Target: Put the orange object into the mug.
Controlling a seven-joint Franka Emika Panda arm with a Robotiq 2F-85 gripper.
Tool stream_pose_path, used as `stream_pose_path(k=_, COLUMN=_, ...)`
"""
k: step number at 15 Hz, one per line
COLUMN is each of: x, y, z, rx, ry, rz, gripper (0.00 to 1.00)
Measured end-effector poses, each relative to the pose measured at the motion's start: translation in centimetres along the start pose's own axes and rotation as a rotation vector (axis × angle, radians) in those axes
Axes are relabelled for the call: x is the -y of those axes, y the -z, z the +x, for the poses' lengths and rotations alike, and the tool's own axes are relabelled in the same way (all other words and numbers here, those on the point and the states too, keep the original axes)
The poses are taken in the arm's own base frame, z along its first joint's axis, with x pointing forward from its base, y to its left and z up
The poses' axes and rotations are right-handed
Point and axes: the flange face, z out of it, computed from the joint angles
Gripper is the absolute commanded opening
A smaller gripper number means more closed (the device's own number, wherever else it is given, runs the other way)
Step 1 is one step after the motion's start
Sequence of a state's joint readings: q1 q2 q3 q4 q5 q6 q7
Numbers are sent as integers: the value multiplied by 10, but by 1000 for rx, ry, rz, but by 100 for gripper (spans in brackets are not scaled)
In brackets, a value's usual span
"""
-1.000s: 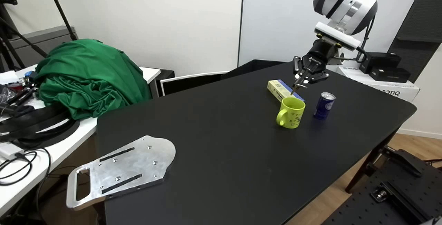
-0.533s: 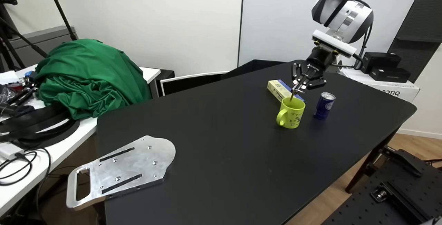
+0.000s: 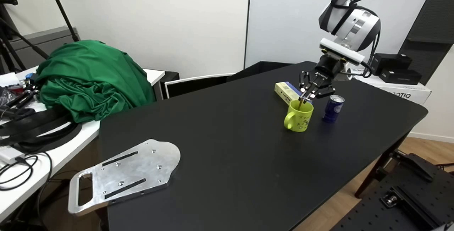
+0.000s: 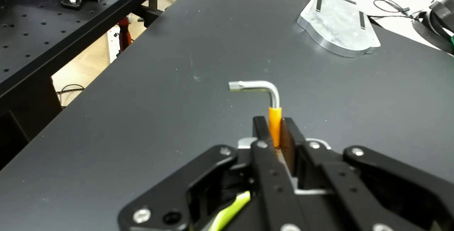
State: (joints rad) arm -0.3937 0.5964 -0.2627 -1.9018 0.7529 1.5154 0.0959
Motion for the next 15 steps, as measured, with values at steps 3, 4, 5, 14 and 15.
stream_pose_path(k=3, x=8, y=0, z=-3, rx=-9, ry=15, rz=-8, gripper=68)
stream_pose_path(k=4, x=12, y=0, z=-6, rx=-13, ry=24, rz=-12, gripper=75)
stream_pose_path(k=5, x=17, y=0, z=-10, rx=-17, ry=35, rz=-17, gripper=81)
stream_pose_path(k=14, x=42, y=-2, z=-36, rx=-65, ry=132, rz=-102, gripper=99)
stream_pose_path(k=15, x=41, y=-2, z=-34, rx=-63, ry=129, rz=-101, gripper=99)
